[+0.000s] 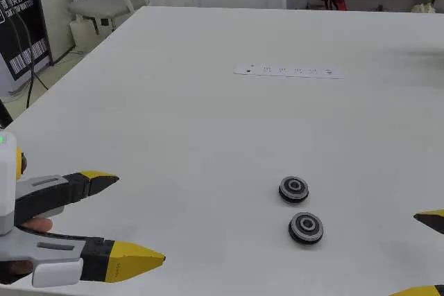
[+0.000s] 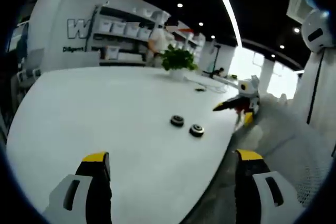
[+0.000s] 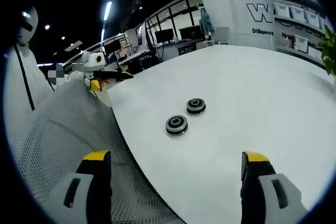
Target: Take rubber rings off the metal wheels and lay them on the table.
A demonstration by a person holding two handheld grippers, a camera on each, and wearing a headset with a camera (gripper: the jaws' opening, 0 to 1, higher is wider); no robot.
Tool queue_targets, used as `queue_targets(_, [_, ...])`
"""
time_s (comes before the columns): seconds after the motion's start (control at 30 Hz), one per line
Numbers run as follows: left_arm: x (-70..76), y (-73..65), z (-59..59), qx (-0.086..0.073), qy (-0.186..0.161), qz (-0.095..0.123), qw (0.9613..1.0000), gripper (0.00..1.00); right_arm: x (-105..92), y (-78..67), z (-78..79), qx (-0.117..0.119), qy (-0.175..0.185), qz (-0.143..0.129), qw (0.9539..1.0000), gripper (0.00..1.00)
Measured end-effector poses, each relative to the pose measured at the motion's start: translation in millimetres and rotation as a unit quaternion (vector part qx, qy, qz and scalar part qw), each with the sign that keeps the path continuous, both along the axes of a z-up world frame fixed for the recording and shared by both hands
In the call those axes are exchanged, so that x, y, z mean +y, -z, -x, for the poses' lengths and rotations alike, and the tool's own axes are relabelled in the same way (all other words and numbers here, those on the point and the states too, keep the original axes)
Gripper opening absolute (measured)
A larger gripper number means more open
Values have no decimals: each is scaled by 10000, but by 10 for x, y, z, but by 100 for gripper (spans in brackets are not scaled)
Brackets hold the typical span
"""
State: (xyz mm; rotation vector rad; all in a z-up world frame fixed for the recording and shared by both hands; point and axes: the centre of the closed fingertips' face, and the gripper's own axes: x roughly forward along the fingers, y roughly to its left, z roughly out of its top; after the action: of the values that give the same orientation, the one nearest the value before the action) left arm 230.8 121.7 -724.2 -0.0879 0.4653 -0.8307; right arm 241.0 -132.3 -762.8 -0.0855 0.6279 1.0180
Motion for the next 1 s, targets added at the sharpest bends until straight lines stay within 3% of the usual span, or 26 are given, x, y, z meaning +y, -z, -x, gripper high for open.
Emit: queue_targets(1.0, [-8, -9, 11, -13, 44, 3, 10000, 100, -48, -5, 18, -37, 100, 30, 9999, 100])
